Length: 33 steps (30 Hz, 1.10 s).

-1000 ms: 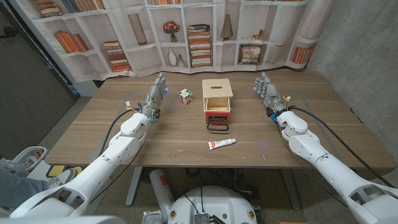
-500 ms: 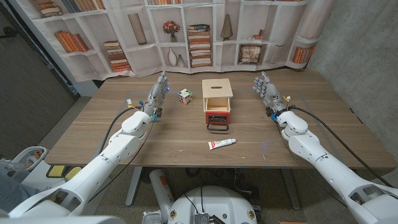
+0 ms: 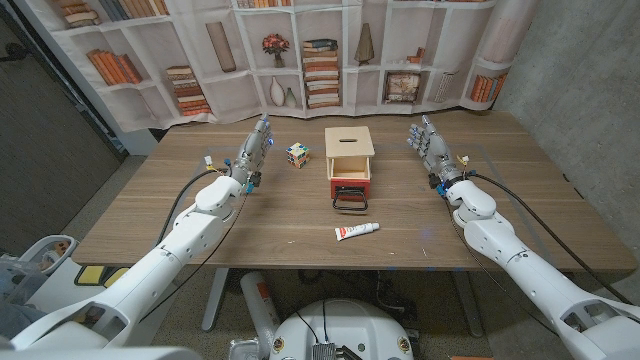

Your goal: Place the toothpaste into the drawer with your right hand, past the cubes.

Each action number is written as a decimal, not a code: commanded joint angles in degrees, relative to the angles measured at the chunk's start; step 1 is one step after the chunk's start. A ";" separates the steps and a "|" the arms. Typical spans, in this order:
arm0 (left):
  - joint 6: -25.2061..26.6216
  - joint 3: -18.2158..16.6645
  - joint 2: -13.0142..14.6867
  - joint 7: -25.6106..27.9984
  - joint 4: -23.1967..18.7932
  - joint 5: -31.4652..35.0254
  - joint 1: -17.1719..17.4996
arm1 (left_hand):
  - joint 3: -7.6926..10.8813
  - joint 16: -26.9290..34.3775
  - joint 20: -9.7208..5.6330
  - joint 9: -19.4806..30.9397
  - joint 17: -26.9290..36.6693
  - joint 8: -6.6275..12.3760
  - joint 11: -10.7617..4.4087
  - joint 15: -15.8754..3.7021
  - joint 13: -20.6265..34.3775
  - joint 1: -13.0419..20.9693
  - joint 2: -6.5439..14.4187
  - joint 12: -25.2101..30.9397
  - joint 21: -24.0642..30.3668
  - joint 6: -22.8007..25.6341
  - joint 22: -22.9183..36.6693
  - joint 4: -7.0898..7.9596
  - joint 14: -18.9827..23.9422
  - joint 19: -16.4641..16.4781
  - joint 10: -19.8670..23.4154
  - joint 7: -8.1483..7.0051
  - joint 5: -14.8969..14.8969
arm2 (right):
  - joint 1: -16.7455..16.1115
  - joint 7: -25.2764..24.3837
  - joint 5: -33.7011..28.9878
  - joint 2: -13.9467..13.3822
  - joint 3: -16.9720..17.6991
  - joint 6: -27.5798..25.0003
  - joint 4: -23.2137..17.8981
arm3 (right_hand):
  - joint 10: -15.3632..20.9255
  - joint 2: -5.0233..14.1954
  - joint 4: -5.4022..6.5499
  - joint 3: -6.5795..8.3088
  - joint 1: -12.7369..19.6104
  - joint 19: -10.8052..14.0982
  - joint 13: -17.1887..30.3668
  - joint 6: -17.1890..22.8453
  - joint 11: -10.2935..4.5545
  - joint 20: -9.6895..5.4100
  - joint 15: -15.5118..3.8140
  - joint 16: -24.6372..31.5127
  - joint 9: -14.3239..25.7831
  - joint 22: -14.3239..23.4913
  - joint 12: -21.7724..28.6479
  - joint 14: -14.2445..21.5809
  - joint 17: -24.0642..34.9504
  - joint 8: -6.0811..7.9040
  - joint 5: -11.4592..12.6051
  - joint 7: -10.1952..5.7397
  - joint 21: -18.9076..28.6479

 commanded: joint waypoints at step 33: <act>-3.48 -0.90 0.92 0.58 -2.51 1.49 3.03 | -0.16 0.82 -1.31 0.15 0.07 0.82 -0.30 -0.06 0.11 0.82 0.93 1.05 0.79 2.51 0.30 -0.40 -2.12 -2.97 2.12 -0.09 0.59 | -7.28 1.68 1.74 -3.42 3.12 4.91 -7.85 | 1.50 0.53 -0.94 0.22 1.64 1.01 0.26 1.52 -0.07 0.01 0.01 0.24 0.19 0.31 0.72 1.11 0.21 0.36 0.42 -0.57 -1.08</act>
